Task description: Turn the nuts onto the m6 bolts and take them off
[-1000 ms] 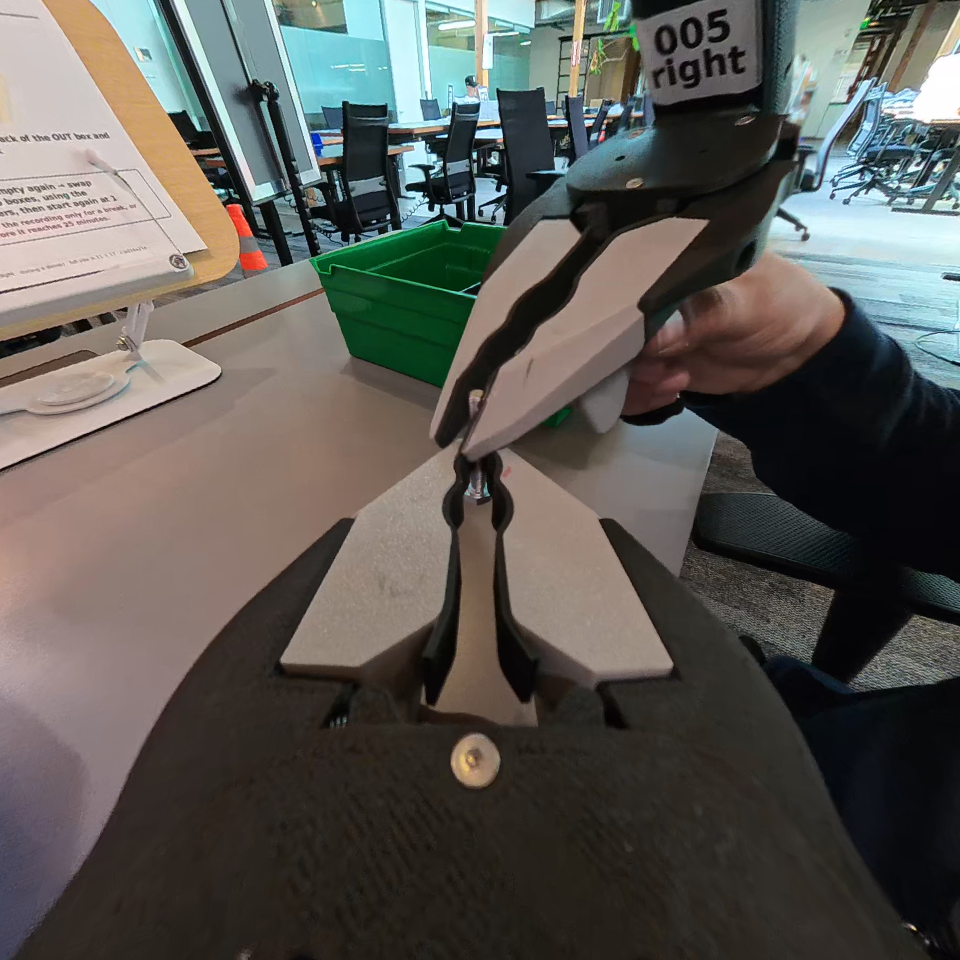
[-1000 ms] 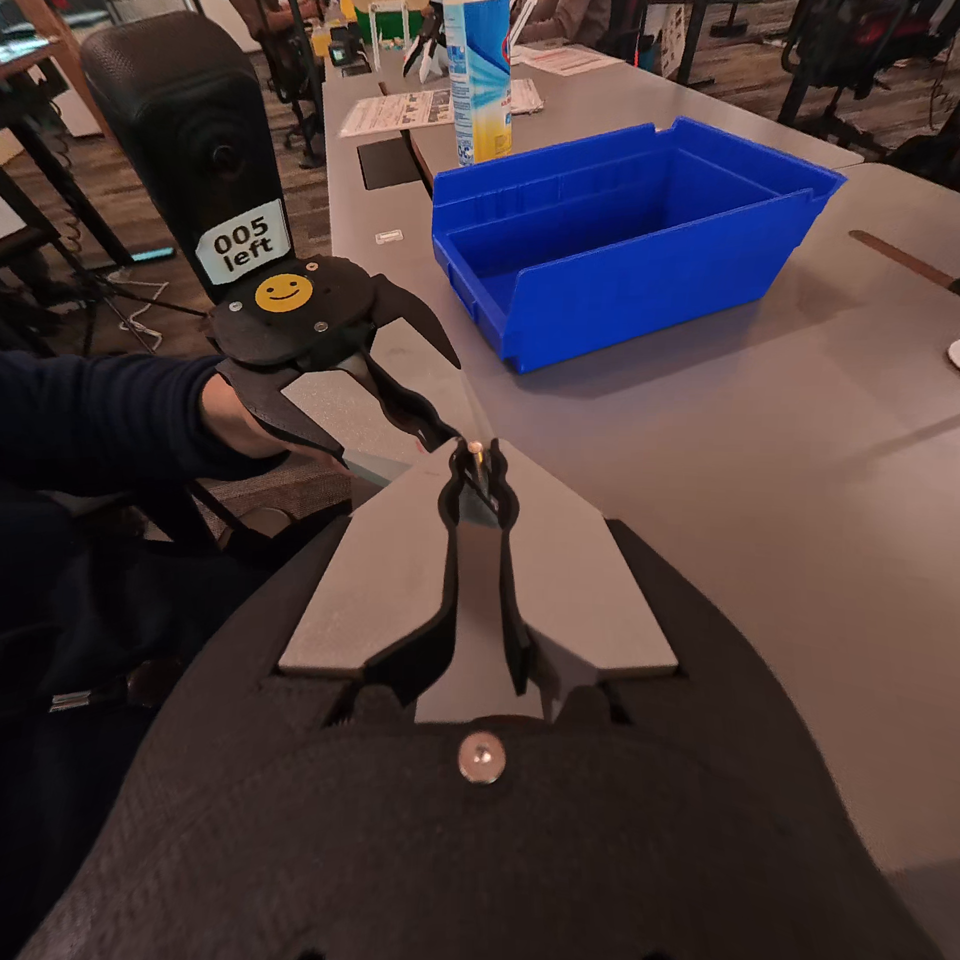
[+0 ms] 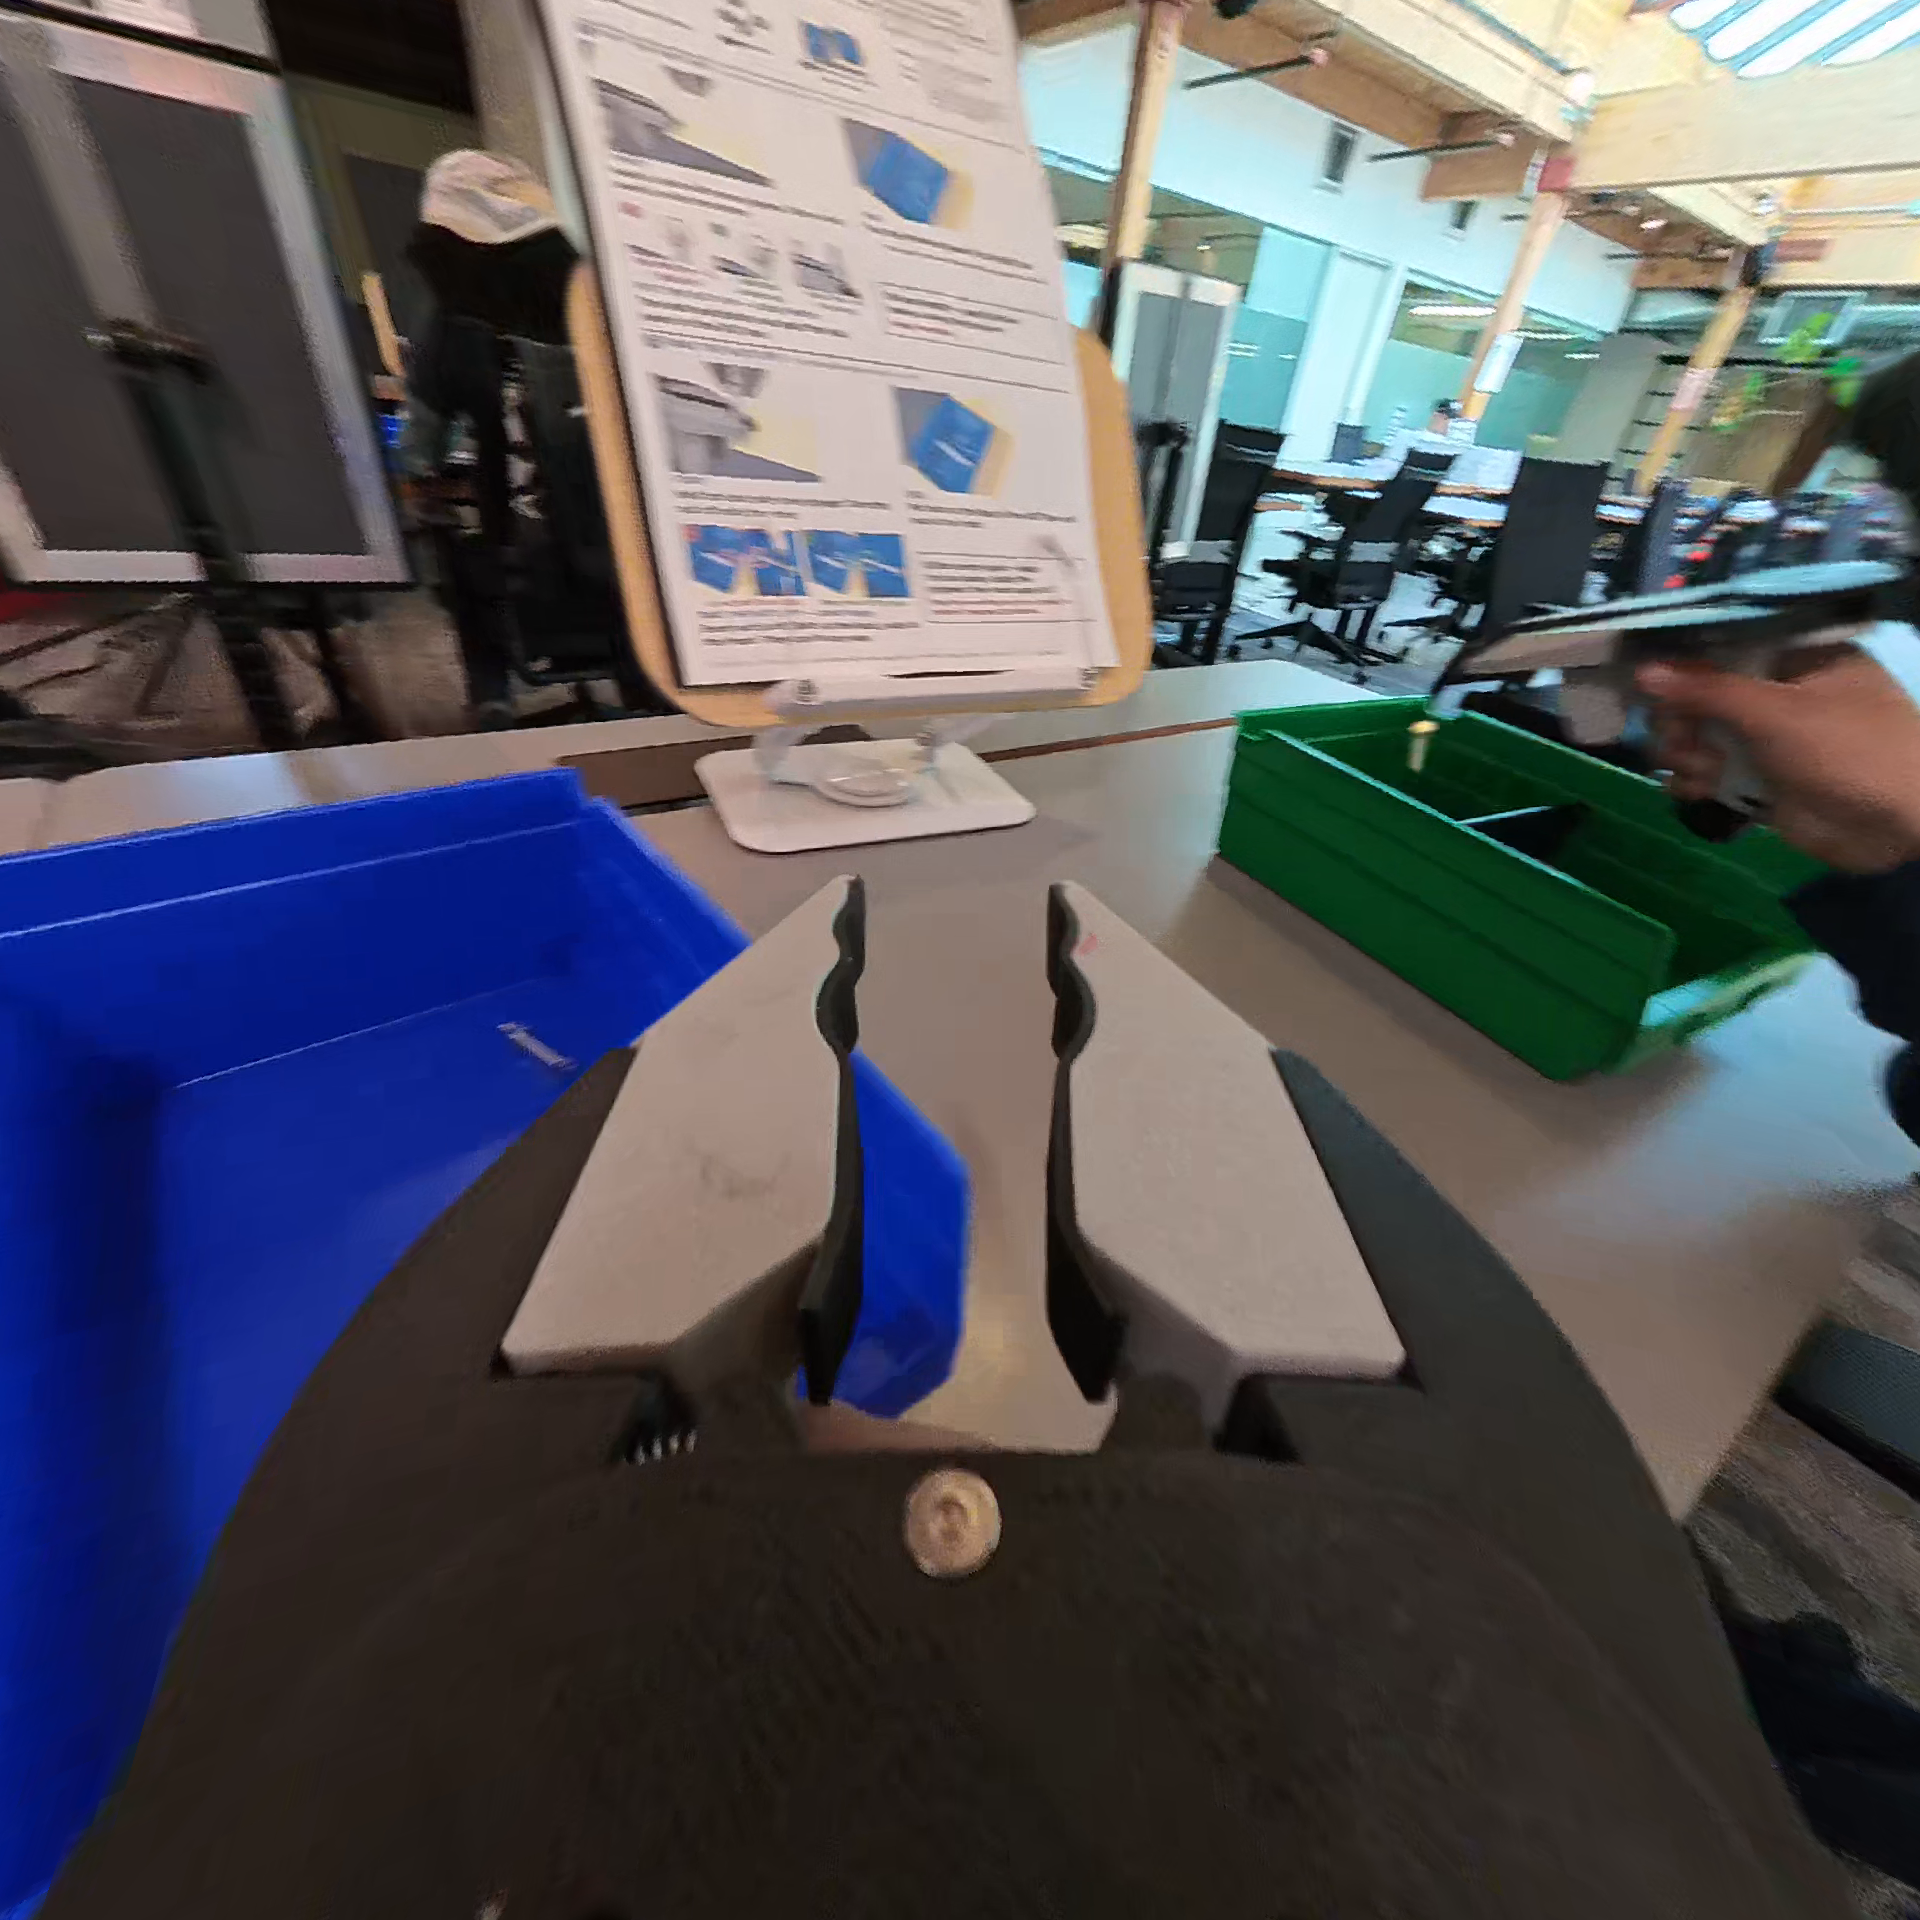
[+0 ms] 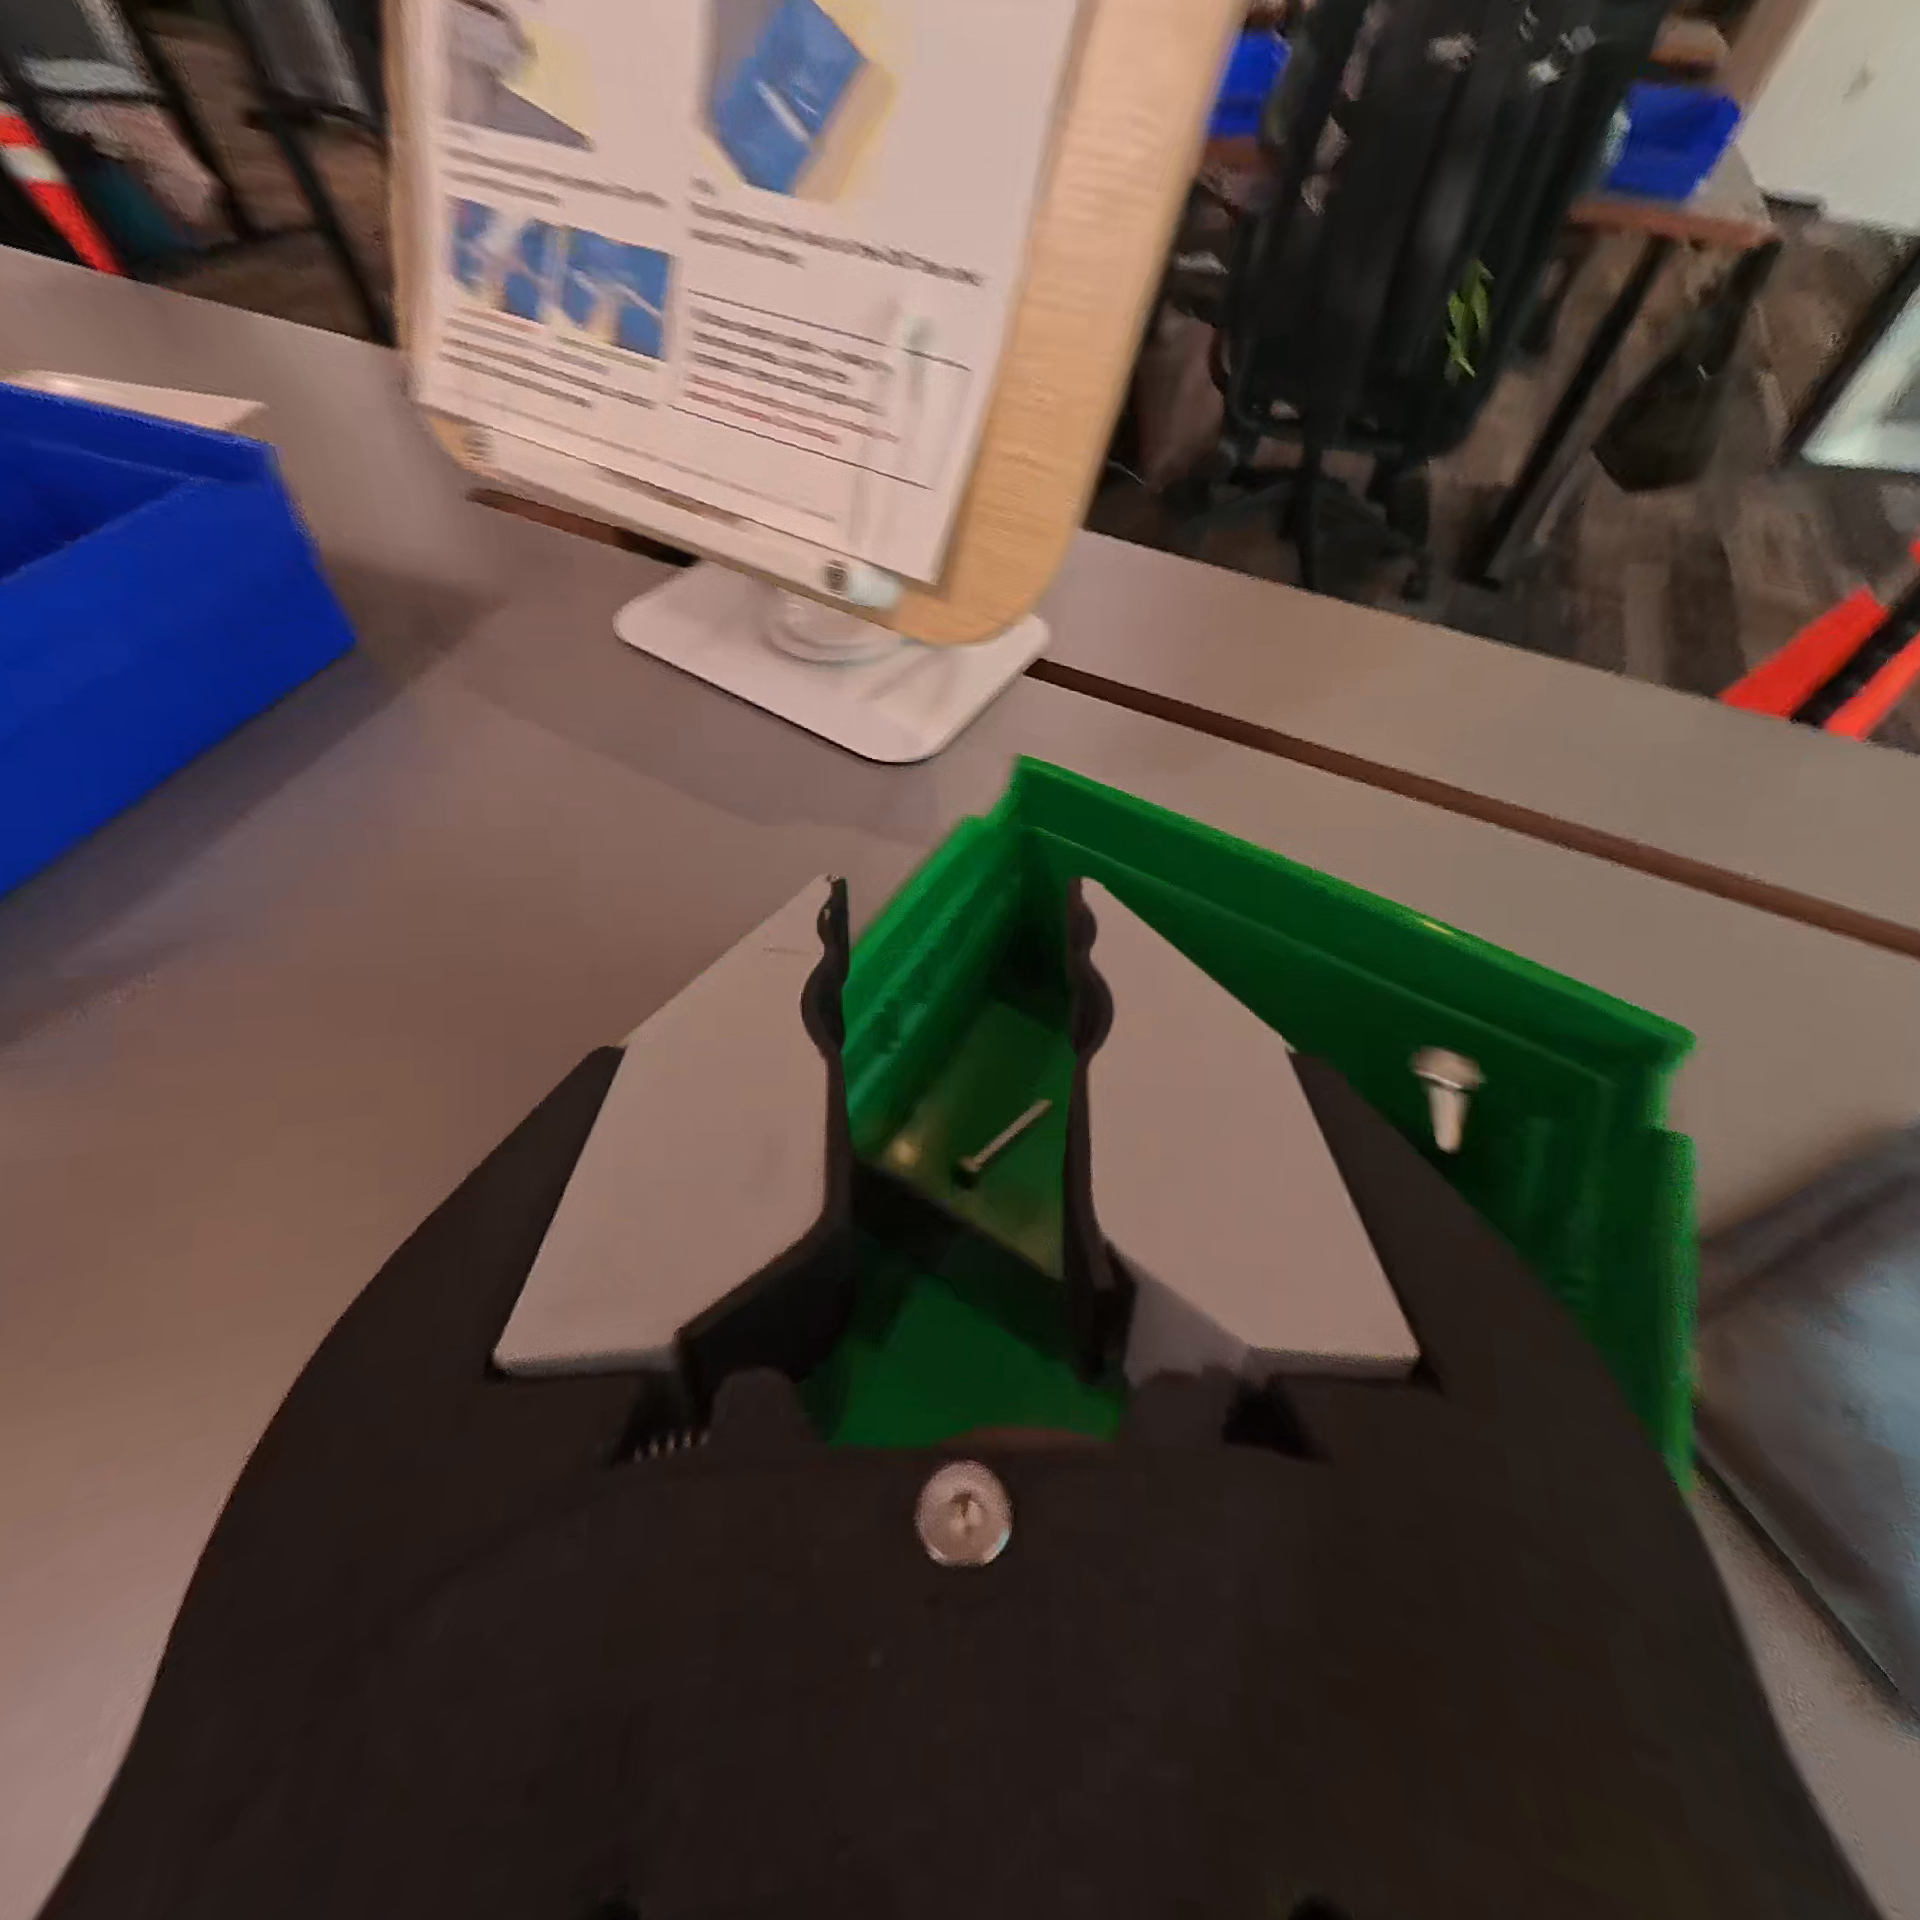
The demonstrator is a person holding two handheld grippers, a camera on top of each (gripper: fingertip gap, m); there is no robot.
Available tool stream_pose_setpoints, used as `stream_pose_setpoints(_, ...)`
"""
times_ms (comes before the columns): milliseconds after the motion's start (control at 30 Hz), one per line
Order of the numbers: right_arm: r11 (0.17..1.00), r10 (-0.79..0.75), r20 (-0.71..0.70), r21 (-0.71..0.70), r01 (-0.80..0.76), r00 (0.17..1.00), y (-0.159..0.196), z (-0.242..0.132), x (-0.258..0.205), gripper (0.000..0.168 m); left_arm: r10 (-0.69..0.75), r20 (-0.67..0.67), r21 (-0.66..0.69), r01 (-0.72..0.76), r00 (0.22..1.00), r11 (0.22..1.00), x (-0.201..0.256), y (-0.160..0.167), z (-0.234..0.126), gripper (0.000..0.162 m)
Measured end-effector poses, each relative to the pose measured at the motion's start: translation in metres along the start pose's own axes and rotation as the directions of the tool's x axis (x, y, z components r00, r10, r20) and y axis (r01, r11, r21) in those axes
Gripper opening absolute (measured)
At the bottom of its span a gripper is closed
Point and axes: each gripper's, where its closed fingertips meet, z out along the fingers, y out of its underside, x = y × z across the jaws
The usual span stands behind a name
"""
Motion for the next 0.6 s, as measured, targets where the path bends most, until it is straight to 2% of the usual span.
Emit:
stream_pose_setpoints(167, 0.988, -0.118, 0.287, 0.125, 0.085, 0.951, -0.01, -0.034, -0.108, 0.04, 0.054, 0.169, -0.127, -0.032, 0.984, 0.991, -0.071, 0.019, -0.004, 0.036)
stream_pose_setpoints(333, 0.966, -0.25, 0.412, 0.165, 0.198, 0.876, 0.003, -0.053, -0.185, 0.039, 0.036, 0.169, -0.394, 0.034, 0.985, 0.918, -0.119, 0.053, 0.049, 0.04)
stream_pose_setpoints(433, 0.96, -0.276, 0.453, 0.162, 0.226, 0.847, 0.014, -0.052, -0.213, 0.038, 0.022, 0.224, -0.523, 0.101, 0.974, 0.846, -0.146, 0.081, 0.089, 0.04)
stream_pose_setpoints(533, 0.955, -0.298, 0.457, 0.14, 0.263, 0.838, 0.027, -0.045, -0.227, 0.039, -0.061, 0.295, -0.582, 0.23, 0.953, 0.78, -0.165, 0.109, 0.121, 0.032)
stream_pose_setpoints(600, 0.952, -0.307, 0.461, 0.127, 0.28, 0.833, 0.035, -0.043, -0.23, 0.039, -0.04, 0.334, -0.621, 0.251, 0.942, 0.743, -0.174, 0.124, 0.133, 0.032)
